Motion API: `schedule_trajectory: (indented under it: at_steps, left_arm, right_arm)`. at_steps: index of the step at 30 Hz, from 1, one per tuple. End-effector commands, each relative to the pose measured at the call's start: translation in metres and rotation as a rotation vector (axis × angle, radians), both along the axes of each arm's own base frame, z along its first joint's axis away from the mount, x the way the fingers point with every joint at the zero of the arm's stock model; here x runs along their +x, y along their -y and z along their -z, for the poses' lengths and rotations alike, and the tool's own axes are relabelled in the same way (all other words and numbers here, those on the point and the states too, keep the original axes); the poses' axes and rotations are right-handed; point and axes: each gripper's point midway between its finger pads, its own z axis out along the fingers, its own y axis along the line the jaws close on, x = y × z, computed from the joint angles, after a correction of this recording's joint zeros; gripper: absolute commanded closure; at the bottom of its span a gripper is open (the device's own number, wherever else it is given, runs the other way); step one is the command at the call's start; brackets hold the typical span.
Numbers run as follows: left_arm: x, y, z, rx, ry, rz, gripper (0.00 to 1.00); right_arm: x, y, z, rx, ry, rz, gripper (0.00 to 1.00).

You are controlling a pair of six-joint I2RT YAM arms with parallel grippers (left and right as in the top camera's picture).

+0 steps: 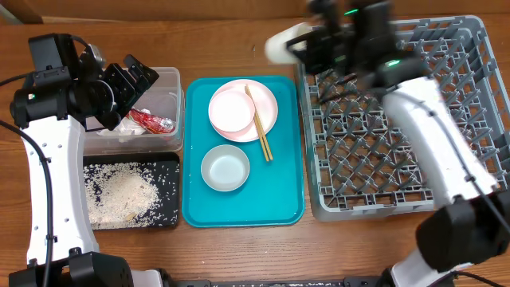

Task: Sort waste into correct bins and load items into the dishwasher
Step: 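Lift the cup with the right gripper and carry it to the rack, then set the cup upside down in the rack's top-left corner and release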

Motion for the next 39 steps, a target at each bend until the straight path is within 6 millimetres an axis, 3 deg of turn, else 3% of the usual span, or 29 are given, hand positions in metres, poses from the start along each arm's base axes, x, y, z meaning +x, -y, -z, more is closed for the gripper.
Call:
schedule_trajectory:
  at_steps: [1, 5, 9, 16, 23, 31, 39]
  left_arm:
    - [0.003, 0.000, -0.006, -0.005, 0.017, 0.005, 0.00]
    - [0.003, 0.000, -0.006, -0.005, 0.017, 0.005, 0.00]
    - [0.003, 0.000, -0.006, -0.005, 0.017, 0.005, 0.00]
    - [0.003, 0.000, -0.006, -0.005, 0.016, 0.005, 0.00]
    - [0.003, 0.000, -0.006, -0.004, 0.017, 0.005, 0.00]
    - [0.003, 0.000, -0.006, -0.005, 0.016, 0.005, 0.00]
    - [0.003, 0.000, -0.006, -0.004, 0.017, 0.005, 0.00]
  right_arm:
    - [-0.010, 0.029, -0.025, 0.249, -0.030, -0.208, 0.96]
    - [-0.001, 0.064, -0.023, 0.330, -0.038, -0.223, 0.96]
    - [0.008, 0.082, -0.011, 0.363, -0.059, -0.217, 0.96]
    - [0.009, 0.071, 0.014, 0.488, -0.085, -0.394, 0.96]
    - [0.028, 0.076, 0.052, 0.481, -0.120, -0.354, 0.96]
    - [0.032, 0.074, 0.060, 0.478, -0.111, -0.360, 0.96]
    - [0.039, 0.071, 0.084, 0.467, -0.144, -0.337, 0.96]
